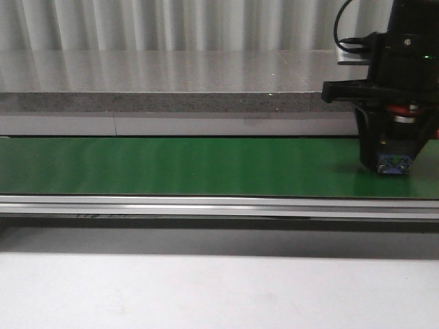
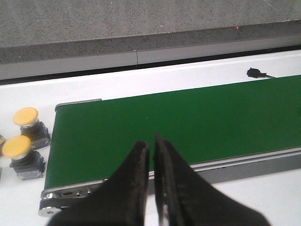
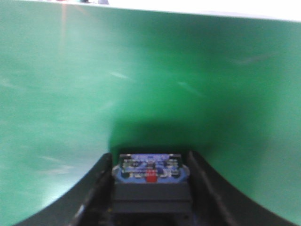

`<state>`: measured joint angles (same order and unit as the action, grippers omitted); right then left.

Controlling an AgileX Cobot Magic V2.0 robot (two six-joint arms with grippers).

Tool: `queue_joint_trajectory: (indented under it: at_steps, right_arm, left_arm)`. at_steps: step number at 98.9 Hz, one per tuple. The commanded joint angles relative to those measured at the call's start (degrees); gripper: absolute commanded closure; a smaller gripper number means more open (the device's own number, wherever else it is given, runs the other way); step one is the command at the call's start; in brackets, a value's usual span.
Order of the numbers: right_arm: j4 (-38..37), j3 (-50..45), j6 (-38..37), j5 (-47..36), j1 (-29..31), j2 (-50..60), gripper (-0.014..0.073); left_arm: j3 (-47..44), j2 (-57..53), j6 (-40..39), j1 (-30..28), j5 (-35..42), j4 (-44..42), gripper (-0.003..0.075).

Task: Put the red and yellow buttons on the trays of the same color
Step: 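Move the red button into the red tray and release it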

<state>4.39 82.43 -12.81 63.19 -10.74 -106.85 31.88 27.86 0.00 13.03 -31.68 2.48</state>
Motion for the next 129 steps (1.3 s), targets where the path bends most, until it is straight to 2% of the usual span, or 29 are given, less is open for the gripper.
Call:
queue_joint_trajectory:
  at_steps: [1,12,28,44,71,105,129]
  right_arm:
    - [0.1,1.6,0.0,-0.1,1.0,4.7,0.0484]
    - [-0.8,2.0,0.0,-0.1,3.9,7.2,0.0484]
    - [-4.1,4.6,0.3,2.5,11.1,8.9,0.0484]
    - [-8.1,6.2,4.9,3.6,17.9,8.7,0.0484]
    - [-8.2,6.2,12.5,3.1,27.7,6.8,0.0484]
    - [-8.2,6.9,13.3,-1.5,33.5,2.4,0.0484]
    - [-8.1,13.9,13.3,-1.2,34.7,-5.3,0.0484]
  left_arm:
    - [1.7,0.1,-0.7,0.4,4.5,0.5,0.0726]
    - [1.7,0.1,-0.7,0.4,4.5,0.5,0.0726]
    - [1.7,0.1,-0.7,0.4,4.5,0.5,0.0726]
    - [1.7,0.1,-0.7,0.4,4.5,0.5,0.0726]
    - [1.7,0.1,-0.7,0.4,4.5,0.5,0.0726]
    - [1.7,0.1,-0.7,0.4,4.5,0.5,0.0726]
    - [1.7,0.1,-0.7,0.4,4.5,0.5,0.0726]
